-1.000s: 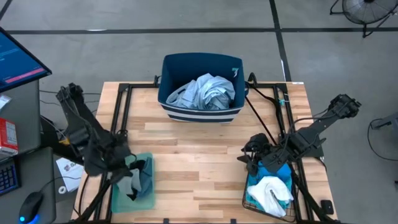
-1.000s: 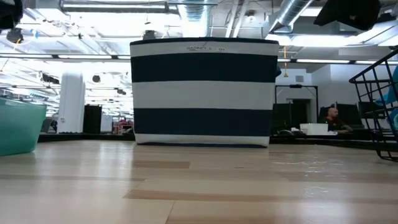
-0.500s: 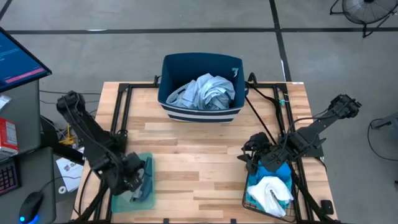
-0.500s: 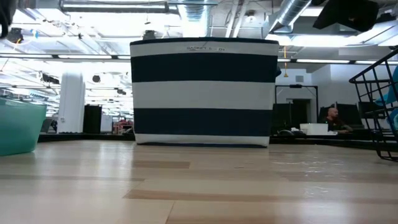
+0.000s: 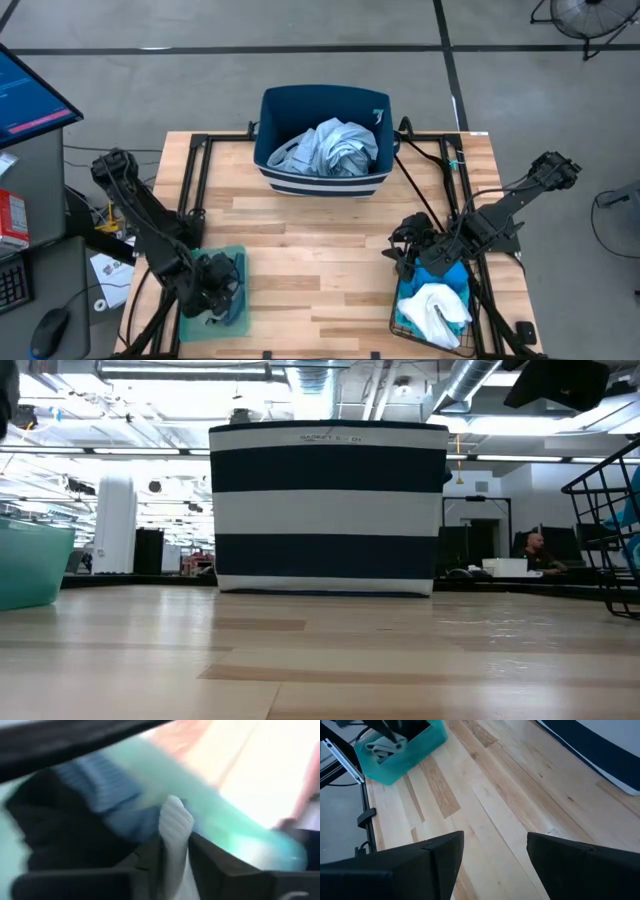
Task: Pick & Place Cloths
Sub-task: Put the gray sock into the green bin, then return to Home Position
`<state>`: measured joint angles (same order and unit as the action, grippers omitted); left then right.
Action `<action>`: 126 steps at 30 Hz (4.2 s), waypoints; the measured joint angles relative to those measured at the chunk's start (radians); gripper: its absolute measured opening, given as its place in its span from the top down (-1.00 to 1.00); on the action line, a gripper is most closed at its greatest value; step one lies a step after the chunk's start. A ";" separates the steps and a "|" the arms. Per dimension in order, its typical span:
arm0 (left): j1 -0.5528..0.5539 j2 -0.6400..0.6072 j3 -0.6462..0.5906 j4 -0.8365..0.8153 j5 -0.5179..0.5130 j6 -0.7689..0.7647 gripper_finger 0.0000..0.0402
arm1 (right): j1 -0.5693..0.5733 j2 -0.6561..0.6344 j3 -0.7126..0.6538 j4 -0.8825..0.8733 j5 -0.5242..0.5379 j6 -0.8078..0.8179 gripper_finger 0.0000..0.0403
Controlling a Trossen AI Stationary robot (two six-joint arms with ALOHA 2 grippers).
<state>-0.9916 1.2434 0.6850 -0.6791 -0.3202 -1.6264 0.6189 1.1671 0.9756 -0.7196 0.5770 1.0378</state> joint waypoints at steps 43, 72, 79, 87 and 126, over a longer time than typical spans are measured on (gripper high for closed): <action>0.001 -0.884 -0.206 0.932 -0.539 1.469 1.00 | -0.033 -0.794 -0.150 0.288 0.245 -0.803 0.99; 0.002 -1.120 -0.678 0.839 -0.461 0.965 1.00 | -0.033 -1.161 -0.581 0.132 0.454 -0.591 1.00; 0.002 -1.098 -0.678 0.773 -0.360 1.048 0.99 | -0.033 -1.155 -0.590 0.077 0.466 -0.354 1.00; 0.002 -1.084 -0.678 0.778 -0.360 1.046 0.99 | -0.032 -1.155 -0.590 0.073 0.445 -0.303 1.00; 0.002 -1.083 -0.678 0.792 -0.359 1.045 0.99 | -0.033 -1.155 -0.590 0.073 0.445 -0.303 1.00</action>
<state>-0.9897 0.1600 0.0071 0.1131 -0.6792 -0.5812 0.5861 0.0116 0.3855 -0.6468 1.0222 0.7345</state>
